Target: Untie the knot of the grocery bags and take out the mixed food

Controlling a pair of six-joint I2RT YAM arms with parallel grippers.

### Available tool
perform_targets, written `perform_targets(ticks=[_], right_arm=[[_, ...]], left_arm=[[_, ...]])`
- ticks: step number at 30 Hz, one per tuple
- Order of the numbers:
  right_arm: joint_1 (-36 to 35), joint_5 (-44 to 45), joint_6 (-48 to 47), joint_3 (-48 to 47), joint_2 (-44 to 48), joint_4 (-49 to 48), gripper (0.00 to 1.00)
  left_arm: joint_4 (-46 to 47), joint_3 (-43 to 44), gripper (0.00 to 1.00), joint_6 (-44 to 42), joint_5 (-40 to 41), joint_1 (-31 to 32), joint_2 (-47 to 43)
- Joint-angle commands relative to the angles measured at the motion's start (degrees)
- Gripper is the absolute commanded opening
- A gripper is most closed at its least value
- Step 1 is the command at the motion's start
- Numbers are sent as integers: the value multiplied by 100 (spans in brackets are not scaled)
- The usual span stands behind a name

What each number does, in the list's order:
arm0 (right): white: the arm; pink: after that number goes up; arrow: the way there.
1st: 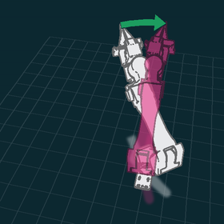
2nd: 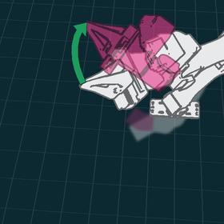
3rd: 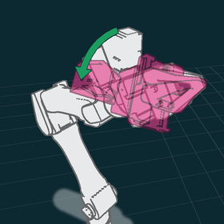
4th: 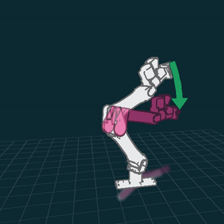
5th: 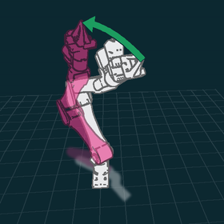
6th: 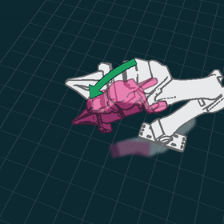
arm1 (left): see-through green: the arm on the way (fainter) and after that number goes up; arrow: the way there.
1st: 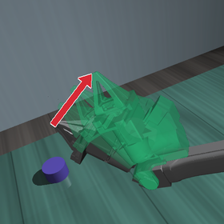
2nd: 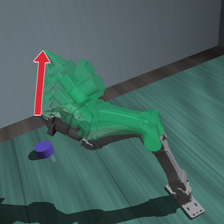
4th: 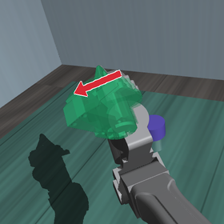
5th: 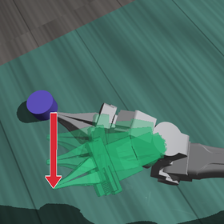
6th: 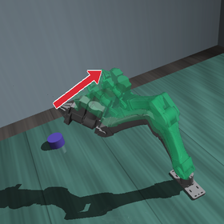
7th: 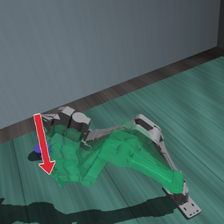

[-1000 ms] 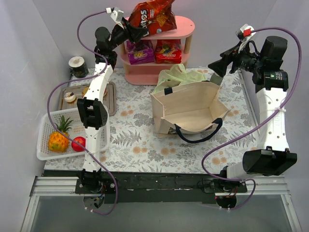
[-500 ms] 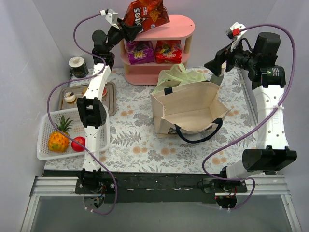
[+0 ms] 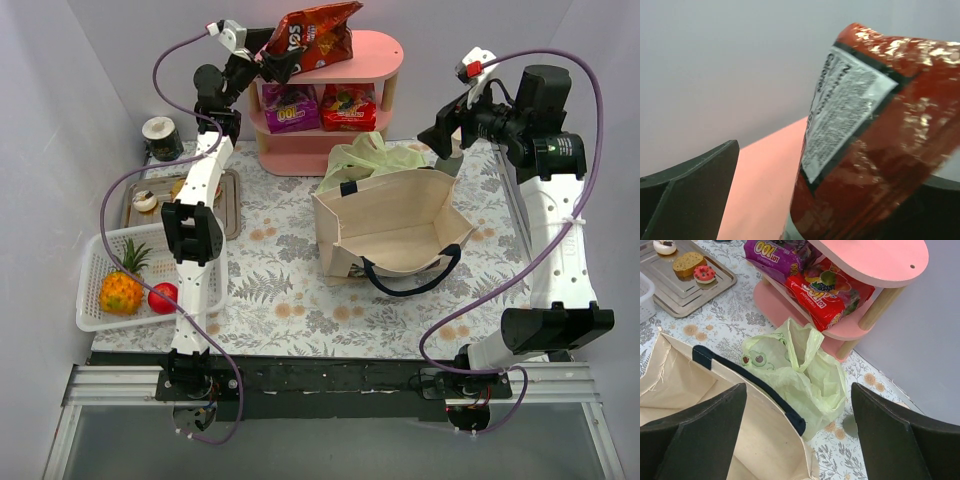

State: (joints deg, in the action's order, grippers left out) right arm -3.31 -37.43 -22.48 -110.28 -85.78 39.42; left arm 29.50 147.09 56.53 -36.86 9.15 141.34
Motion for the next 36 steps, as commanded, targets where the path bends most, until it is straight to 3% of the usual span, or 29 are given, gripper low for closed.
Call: perform_targets(ticks=[1,16,20,25,36], right_arm=[[-108,-18,-20,-196,-97,-127,91],[-284,7,104,349,43,-400,91],[-302,60,68,533,166,-400,91],[-319,78,68,657,211,-417,91],[-513,368,-160,428,202,13,92]], left_arm=[[433,268,95,-792,873,131,17],[1410,242,96,-2243,2455,61,34],[1489,198,96,-2331,2535,52,-176],[1226,171,96,-2770,2078,17,-98],[1233,154,95,-2806,2490,-229,184]])
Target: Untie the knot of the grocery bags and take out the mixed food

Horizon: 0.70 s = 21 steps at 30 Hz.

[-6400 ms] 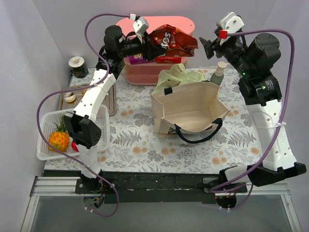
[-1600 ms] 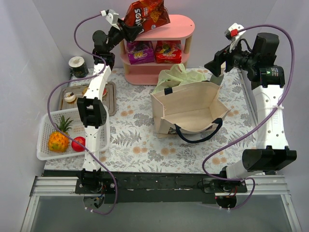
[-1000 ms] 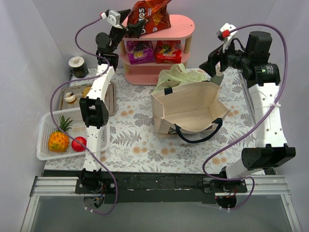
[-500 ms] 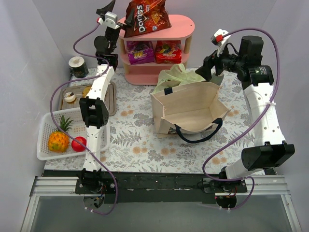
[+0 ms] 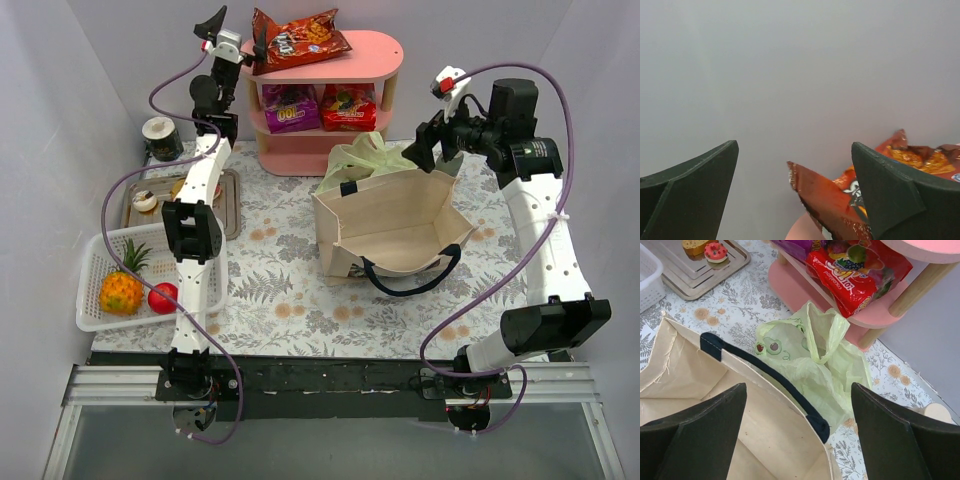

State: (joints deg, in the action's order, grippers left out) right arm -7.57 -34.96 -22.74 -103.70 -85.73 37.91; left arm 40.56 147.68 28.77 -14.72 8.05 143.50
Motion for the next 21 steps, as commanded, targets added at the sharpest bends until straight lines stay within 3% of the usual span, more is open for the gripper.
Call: perform_targets(ticks=[1,3,7,8,12,16,21], right_arm=[[-86,130,-151,-212,232,190,92],[-86,130,-169,-64,303,156,92],[-86,147,-108,393,557,-82,92],[-78,113,-55,490,601,-143,91],[-86,-98,208,921,725,-660,91],[-86,-204,341,1124,734,-943,90],[-86,-388,499,1194,628,-1145,90]], left_arm=[[180,69,95,14,346,-111,-172],[321,-89,95,233,365,-111,-462],[673,-1903,96,392,-99,-146,-1744],[595,-2109,96,418,-754,-164,-2112],[-195,-2928,91,278,-2156,-225,-2668],[-619,-2815,80,592,-2457,-217,-2538],[-1346,-1544,73,700,-2178,-164,-1836]])
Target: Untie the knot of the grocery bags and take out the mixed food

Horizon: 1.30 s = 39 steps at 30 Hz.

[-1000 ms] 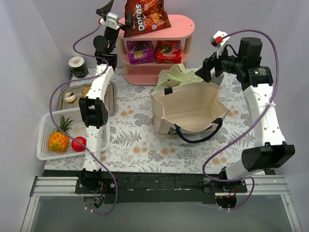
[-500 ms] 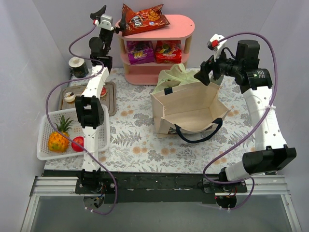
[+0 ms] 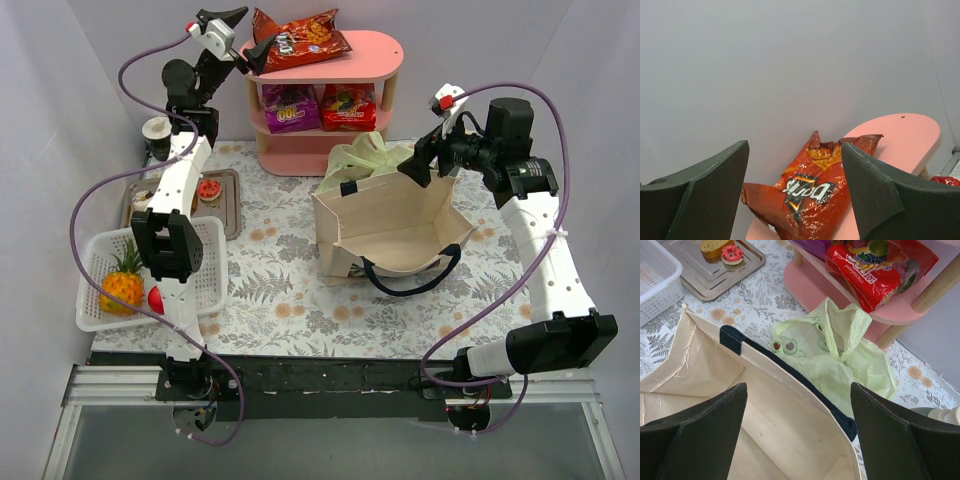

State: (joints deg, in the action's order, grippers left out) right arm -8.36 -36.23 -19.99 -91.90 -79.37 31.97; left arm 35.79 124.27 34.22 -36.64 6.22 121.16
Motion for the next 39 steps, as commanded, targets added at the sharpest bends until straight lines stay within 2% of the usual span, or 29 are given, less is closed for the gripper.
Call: perform_targets(ticks=[1,5,9,16,28,33,35,36,39], right_arm=[[-8,-271,267,5,-43,-586,90],[1,-253,250,-100,-131,-551,90],[1,-227,232,-109,-157,-472,90],[-8,-148,180,-91,-193,-411,90],[1,-16,56,111,-25,-261,90],[-8,-69,74,-47,-113,-243,90],[1,-69,83,-91,-131,-261,90],[1,-77,83,-126,-131,-261,90],[1,1,74,-162,-96,-348,90]], left_arm=[[-994,940,73,182,156,28,617],[-1074,924,78,593,947,20,751],[-1180,906,79,1051,1080,11,900],[-1215,1275,80,1535,659,55,1348],[-1311,2347,70,1140,325,222,2174],[-1215,2207,69,1105,157,345,2052],[-1171,2128,74,1105,420,371,1947],[-1127,2084,82,1087,543,371,1894],[-908,1734,92,860,1079,327,1438]])
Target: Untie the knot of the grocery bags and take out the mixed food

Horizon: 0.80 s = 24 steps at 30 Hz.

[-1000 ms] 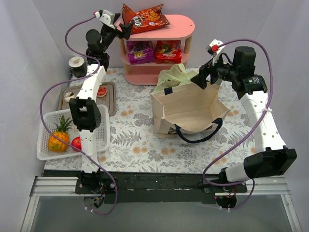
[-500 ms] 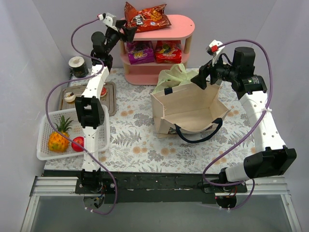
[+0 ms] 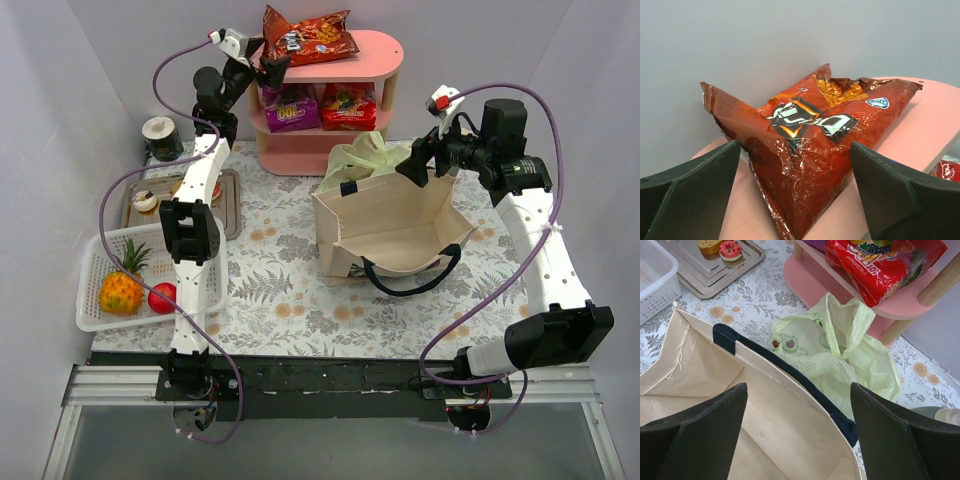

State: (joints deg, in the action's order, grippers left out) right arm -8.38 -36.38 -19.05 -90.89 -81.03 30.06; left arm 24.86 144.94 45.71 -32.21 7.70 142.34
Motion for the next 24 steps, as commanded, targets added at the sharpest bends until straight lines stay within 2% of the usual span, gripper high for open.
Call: perform_targets(ticks=[1,7,9,11,12,14,15,17,20,24], right_arm=[[3,78,-37,-245,96,-194,91],[-5,1237,-126,54,395,-597,93],[-14,2105,137,151,439,-695,91],[-6,2765,489,72,361,-564,91],[-14,3447,577,37,325,-476,91],[-14,4336,762,-129,264,13,98],[-14,4533,736,-191,264,243,98],[-14,4971,535,-192,403,648,98],[-23,4896,158,193,876,790,98],[-58,4456,129,809,1292,886,98]], left_arm=[[342,-509,97,-308,793,144,-830],[616,-1573,98,-641,1515,-199,-2163],[643,-2118,98,-800,1664,-304,-2526],[433,-2487,98,-1002,1770,-366,-3053],[310,-2880,98,-1099,1831,-375,-3246],[-94,-3304,98,-1344,1893,-375,-3721],[-304,-3637,98,-1381,1928,-375,-3836],[-1305,-3771,98,-1460,1832,-358,-4064],[-2255,-4184,98,-1425,1885,-218,-4337],[-2784,-4790,98,-1259,1648,20,-4636]])
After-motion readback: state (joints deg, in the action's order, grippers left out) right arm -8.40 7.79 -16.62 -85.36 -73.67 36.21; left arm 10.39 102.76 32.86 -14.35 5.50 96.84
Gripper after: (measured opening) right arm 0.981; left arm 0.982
